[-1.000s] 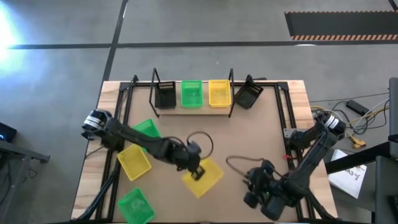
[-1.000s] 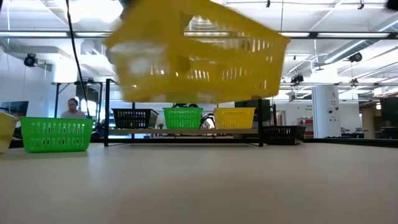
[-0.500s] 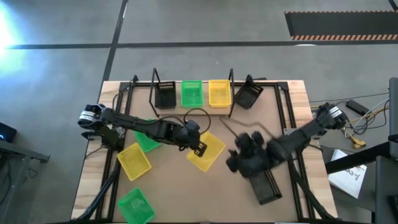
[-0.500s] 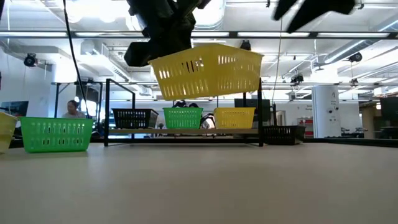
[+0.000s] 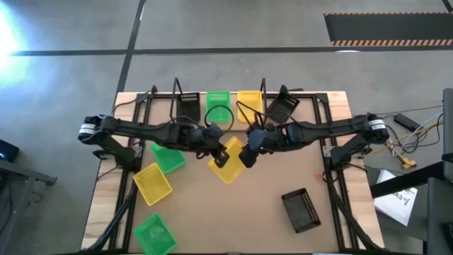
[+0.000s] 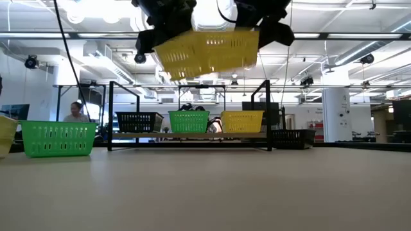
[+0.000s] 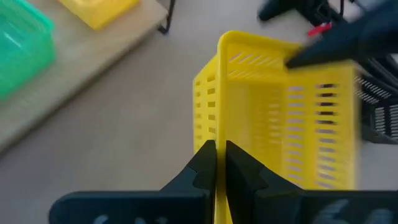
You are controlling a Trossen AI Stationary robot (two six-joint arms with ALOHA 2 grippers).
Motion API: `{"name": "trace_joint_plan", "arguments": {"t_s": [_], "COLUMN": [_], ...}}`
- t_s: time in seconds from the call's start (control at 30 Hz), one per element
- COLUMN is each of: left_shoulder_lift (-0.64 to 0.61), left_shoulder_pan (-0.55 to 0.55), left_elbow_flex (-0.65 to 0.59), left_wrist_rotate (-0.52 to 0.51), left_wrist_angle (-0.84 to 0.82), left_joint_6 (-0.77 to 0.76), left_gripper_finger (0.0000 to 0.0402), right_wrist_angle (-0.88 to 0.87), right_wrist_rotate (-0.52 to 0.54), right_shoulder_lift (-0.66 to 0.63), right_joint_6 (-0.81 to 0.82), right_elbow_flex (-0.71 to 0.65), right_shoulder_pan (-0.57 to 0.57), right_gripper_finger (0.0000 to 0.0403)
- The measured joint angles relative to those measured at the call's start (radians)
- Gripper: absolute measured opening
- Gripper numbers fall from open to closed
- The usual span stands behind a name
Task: Stack baskets on shelf by color
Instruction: Stack the bottom yellow basket on the yellow basket on the shelf
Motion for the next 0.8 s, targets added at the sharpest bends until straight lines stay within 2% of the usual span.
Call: {"name": "trace_joint_plan", "arguments": {"t_s": [0.2, 0.43, 0.53, 0.67, 0.8], "left_shoulder_lift": [-0.033, -0.039, -0.050, -0.090, -0.151], "left_shoulder_pan": [0.028, 0.044, 0.054, 0.074, 0.091], "left_elbow_flex": [-0.001, 0.001, 0.002, 0.003, 0.021], "left_wrist_rotate": [0.001, 0.052, 0.108, 0.217, 0.235], "left_wrist_angle": [0.006, 0.002, 0.019, 0.061, 0.074], "left_joint_6": [0.056, 0.140, 0.193, 0.256, 0.295], "left_gripper_finger": [0.0000, 0.0011, 0.0053, 0.0131, 0.0204], "right_wrist_angle": [0.039, 0.007, -0.045, -0.128, -0.189], "right_wrist_rotate": [-0.021, 0.016, 0.015, 0.007, 0.002], "right_shoulder_lift": [0.049, 0.095, 0.111, 0.133, 0.163], "right_joint_6": [-0.095, -0.104, -0.104, -0.126, -0.224], "right_elbow_flex": [0.000, 0.049, 0.095, 0.172, 0.259], "right_shoulder_pan": [-0.010, -0.018, -0.033, -0.068, -0.133], "right_gripper_finger": [0.0143, 0.0032, 0.0014, 0.0009, 0.0009]}}
